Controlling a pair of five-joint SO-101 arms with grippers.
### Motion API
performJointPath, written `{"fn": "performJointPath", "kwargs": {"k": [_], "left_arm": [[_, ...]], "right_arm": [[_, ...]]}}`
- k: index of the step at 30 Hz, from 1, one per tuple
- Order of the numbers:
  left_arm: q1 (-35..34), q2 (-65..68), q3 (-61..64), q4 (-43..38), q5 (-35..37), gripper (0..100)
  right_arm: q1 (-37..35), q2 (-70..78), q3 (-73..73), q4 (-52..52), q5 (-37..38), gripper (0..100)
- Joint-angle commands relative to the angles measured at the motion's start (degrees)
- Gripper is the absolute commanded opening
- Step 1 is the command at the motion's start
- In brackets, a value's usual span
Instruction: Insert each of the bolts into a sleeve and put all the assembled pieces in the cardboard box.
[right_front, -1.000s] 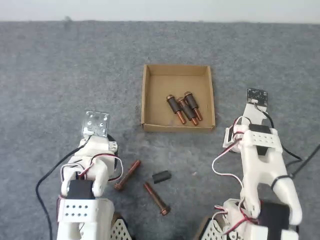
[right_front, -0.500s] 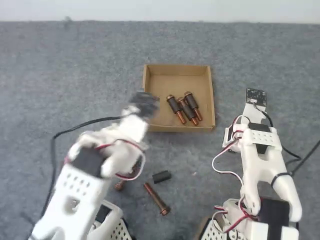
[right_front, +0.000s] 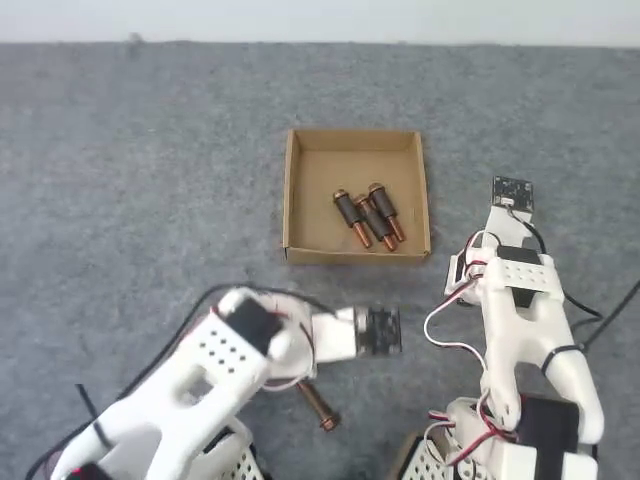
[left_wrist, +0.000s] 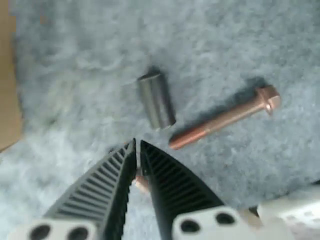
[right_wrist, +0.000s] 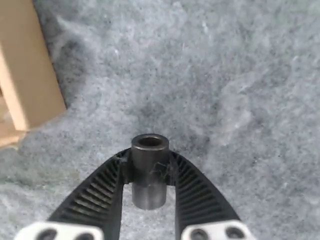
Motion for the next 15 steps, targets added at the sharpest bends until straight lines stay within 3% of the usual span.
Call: {"fn": "performJointPath", "kwargs": {"k": [1, 7, 15], "left_arm": [[3.69, -7.21, 5.14, -2.99, -0.62, 2], [13.71, -21.36, 10.77, 4.31, -0.53, 2], [14.77, -29.36, 14.02, 4.13, -0.44, 9]], "right_arm": [[0.75, -0.31, -3.43, -1.19, 1.67, 1.0], [0.75, -0.57, -3.43, -1.01, 1.67, 1.0], [0.66, -0.66, -3.43, -0.66, 1.67, 1.0]]}}
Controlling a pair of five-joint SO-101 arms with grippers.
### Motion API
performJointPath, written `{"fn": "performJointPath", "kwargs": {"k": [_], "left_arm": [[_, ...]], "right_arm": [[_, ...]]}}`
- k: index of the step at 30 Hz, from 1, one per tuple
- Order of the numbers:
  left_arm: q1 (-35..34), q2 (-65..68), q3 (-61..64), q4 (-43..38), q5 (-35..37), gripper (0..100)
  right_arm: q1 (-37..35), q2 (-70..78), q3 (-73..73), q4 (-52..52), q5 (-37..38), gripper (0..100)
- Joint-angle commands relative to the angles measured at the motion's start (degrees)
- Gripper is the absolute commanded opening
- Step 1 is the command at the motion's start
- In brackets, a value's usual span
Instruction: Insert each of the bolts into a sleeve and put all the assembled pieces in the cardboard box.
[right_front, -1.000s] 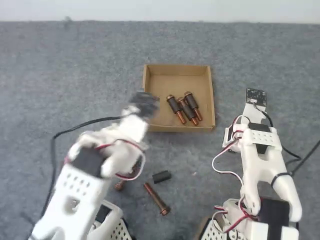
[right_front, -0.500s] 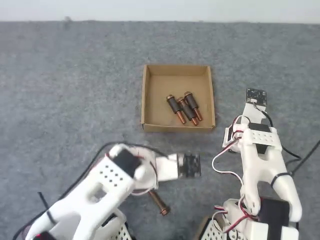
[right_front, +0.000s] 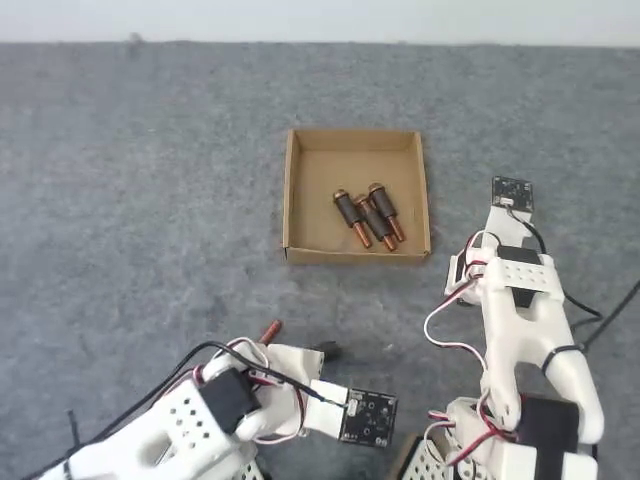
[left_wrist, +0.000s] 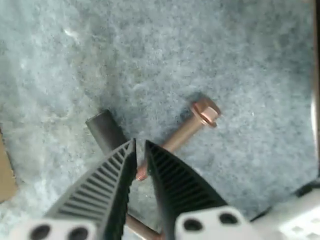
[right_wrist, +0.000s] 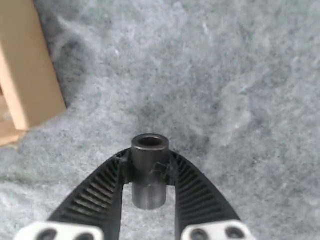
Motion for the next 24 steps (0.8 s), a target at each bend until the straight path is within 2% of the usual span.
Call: {"fn": "performJointPath", "kwargs": {"k": [1, 4, 16, 24], "left_arm": [[0.18, -1.41, -0.22, 0.00, -0.18, 12], [0.09, -1.41, 0.22, 0.00, 1.23, 17], [0.00, -0.79, 0.04, 0.00, 1.23, 9], [0.09, 17.05, -6.55, -3.52, 1.32, 9]], "right_arm": [[0.66, -0.57, -3.43, -0.66, 1.14, 1.0], [0.57, -0.66, -3.43, 0.04, 1.14, 1.0], [0.31, -0.22, -3.43, -0.22, 1.14, 1.0], [0.31, -0.04, -3.43, -0.40, 1.14, 1.0]]}}
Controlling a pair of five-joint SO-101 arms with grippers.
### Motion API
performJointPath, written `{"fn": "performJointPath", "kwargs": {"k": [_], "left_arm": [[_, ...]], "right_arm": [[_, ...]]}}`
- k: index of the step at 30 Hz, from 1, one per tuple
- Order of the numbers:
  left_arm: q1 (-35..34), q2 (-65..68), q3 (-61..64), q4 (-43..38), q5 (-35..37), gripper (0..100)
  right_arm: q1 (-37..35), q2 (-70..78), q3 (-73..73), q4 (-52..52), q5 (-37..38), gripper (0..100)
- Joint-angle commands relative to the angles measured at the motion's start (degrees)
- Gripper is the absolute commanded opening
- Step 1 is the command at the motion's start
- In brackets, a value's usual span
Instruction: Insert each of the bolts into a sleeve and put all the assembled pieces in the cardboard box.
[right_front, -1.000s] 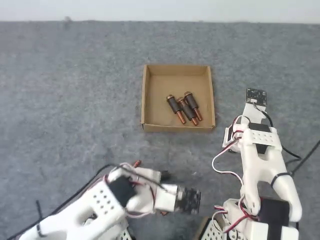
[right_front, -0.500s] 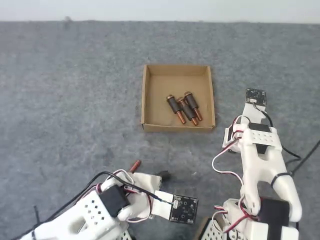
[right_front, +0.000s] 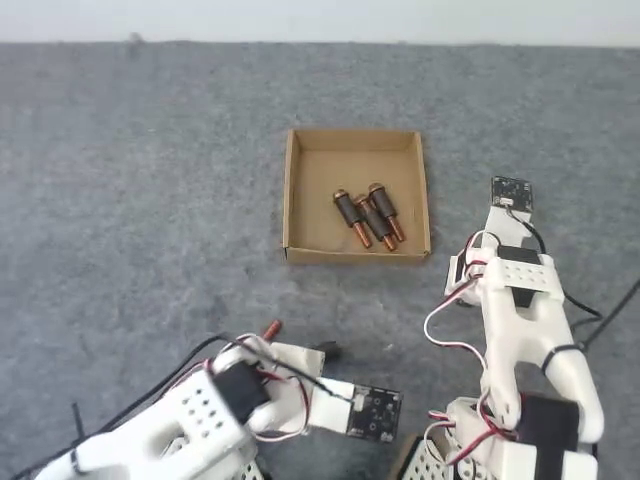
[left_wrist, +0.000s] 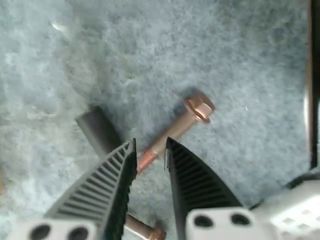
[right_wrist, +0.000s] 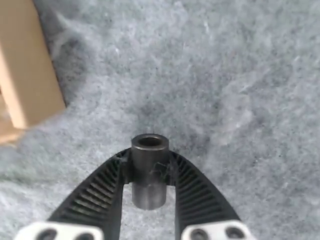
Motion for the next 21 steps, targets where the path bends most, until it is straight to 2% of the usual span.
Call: {"fn": "performJointPath", "kwargs": {"k": [1, 13, 21], "left_arm": [[0.18, 8.62, -3.65, -3.52, 0.62, 9], [0.53, 16.62, -3.47, -4.84, -5.36, 9], [0.18, 24.53, -6.02, -9.23, -5.36, 12]], "right_arm": [[0.31, -0.40, -3.43, -0.48, 1.14, 1.0], [0.48, -0.48, -3.43, -0.40, 1.23, 1.0], [0.22, -0.48, -3.43, -0.40, 1.41, 1.0]]}}
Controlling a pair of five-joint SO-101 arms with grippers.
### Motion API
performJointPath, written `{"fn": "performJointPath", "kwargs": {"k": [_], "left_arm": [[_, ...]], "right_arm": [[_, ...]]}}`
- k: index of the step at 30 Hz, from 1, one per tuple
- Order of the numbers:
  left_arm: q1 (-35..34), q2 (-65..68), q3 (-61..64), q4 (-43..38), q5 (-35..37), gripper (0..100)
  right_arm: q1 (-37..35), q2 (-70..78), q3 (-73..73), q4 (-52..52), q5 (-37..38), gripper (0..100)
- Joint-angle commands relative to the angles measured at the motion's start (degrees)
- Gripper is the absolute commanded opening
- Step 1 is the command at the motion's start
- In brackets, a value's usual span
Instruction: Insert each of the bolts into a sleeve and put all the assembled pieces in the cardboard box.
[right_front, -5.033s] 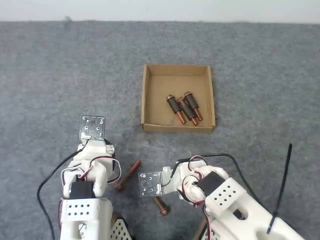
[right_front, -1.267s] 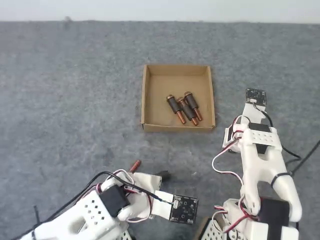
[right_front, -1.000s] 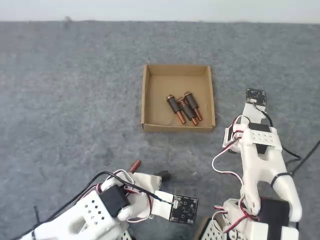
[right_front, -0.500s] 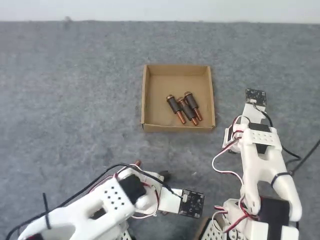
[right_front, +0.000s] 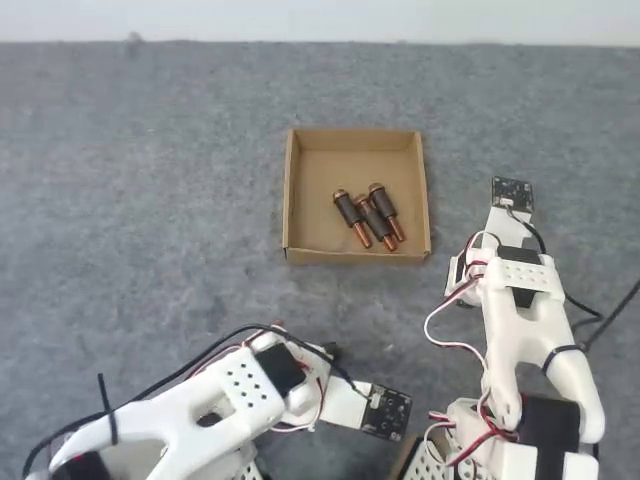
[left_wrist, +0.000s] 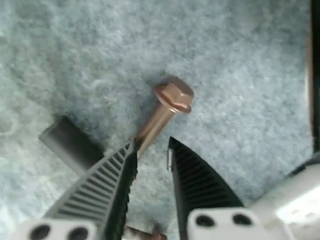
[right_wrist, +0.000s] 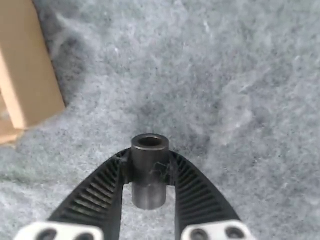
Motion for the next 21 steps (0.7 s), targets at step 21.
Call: {"fn": "performJointPath", "kwargs": {"k": [21], "left_arm": [[0.44, 7.74, -4.53, -6.15, 9.41, 17]], "right_arm": [[0.57, -0.92, -3.43, -0.13, 3.16, 1.0]]}}
